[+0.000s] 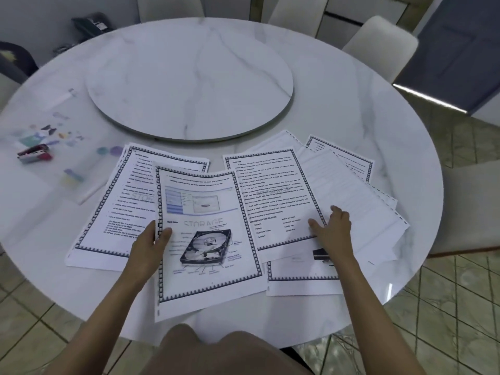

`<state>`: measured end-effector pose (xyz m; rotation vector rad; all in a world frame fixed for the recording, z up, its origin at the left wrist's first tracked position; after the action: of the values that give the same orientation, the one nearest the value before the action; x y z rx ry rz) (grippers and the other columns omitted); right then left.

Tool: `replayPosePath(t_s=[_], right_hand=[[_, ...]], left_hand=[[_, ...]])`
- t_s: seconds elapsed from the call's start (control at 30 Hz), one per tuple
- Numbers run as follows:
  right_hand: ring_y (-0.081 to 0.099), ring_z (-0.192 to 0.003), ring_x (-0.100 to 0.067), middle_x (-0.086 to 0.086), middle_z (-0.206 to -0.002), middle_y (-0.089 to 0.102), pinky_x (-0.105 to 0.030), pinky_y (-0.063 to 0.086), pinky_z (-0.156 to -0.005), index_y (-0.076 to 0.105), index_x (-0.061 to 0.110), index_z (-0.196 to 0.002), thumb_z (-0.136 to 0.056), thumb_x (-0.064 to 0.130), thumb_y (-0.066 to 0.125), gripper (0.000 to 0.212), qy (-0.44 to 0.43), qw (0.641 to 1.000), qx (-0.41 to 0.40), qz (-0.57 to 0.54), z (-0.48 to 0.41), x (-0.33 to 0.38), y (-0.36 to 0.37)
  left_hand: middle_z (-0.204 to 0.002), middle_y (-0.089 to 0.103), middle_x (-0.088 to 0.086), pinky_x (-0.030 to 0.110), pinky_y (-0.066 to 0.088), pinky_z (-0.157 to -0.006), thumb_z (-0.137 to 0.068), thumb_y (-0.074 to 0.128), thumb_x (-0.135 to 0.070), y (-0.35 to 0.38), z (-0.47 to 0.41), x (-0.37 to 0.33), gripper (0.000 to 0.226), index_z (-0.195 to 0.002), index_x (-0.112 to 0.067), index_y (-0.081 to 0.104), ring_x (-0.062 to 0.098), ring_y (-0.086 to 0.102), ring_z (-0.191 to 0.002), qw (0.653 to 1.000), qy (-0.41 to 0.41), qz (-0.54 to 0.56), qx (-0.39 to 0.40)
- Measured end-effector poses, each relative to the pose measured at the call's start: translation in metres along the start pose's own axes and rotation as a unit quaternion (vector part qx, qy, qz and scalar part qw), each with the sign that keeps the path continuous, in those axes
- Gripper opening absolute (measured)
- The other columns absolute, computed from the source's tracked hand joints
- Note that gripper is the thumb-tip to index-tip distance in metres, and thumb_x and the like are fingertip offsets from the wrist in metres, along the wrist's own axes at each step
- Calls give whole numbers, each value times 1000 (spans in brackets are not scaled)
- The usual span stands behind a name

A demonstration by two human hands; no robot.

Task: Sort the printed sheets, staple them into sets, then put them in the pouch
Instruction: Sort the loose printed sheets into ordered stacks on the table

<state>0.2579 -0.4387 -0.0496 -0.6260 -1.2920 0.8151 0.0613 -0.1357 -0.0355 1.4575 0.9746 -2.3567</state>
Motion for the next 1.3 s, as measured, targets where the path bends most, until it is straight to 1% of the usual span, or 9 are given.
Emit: replayPosePath(t_s=[0.1,0.2,0.43,0.6,0.7,0.87,1.0,1.1,1.3], right_hand=[[33,-123,-34,-20,-133,36,-42,38,-95,31,-1,-136,-82,35,67,74,0,994,-6,109,3,3,10],[37,-116,-34,-20,-127,40,-40,40,-89,41,-2,-126,-81,39,66,65,-13,987,-19,161,6,6,14],[38,-114,-33,-21,-123,41,-40,40,-88,45,-4,-120,-80,37,69,62,-9,989,-15,150,3,6,12],[36,-118,-36,-25,-127,36,-39,36,-99,44,-8,-122,-75,33,74,69,20,995,-11,99,3,6,11],[35,-118,-36,-24,-127,37,-39,35,-98,43,-7,-124,-75,32,75,71,24,996,-9,89,3,6,10],[36,-117,-36,-25,-125,39,-39,34,-99,43,-7,-122,-73,33,76,72,27,995,-2,101,0,7,8],[35,-120,-36,-25,-127,38,-40,36,-98,41,-7,-124,-74,34,75,73,36,993,7,115,-1,9,8],[36,-122,-36,-23,-130,36,-42,39,-95,39,-4,-126,-75,36,74,74,57,990,16,127,-2,11,8],[36,-124,-36,-22,-132,37,-45,35,-99,37,-2,-128,-74,39,74,77,83,984,32,155,-7,13,7]], left_hand=[[-115,56,-2,32,38,-90,-96,44,-22,1,1,5,31,-125,-13,50,18,51,-105,1000,-3,0,14],[-119,57,0,32,39,-92,-96,45,-20,1,3,9,32,-128,-13,49,17,51,-106,1000,-11,10,20],[-128,56,7,33,39,-93,-97,44,-17,3,2,11,32,-128,-11,48,20,51,-107,1000,-21,17,13],[-131,54,6,30,36,-94,-97,43,-17,6,3,9,36,-132,-12,45,23,49,-119,1000,-6,8,10],[-132,53,6,32,36,-96,-97,43,-17,7,4,9,36,-133,-13,45,24,49,-121,1000,2,5,4],[-128,55,5,30,36,-92,-97,42,-17,9,5,7,33,-130,-12,46,18,49,-109,1000,1,3,-6],[-121,54,-2,30,36,-90,-98,41,-17,9,5,7,31,-127,-12,47,15,48,-105,1000,-2,9,-9],[-116,52,-5,29,36,-90,-97,41,-16,9,6,6,30,-127,-12,48,13,47,-104,1000,-4,12,-10],[-116,50,-8,28,35,-90,-98,40,-17,8,8,8,32,-129,-14,46,12,46,-105,1000,-12,14,-10]])
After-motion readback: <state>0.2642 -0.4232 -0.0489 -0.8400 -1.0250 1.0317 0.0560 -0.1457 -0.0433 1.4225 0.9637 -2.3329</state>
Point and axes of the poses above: each hand's wrist, its own z-axis away from the middle knuckle, its own y-axis out of the palm, x = y × z, the point moved 2 cm from there along -z, towards the middle knuckle
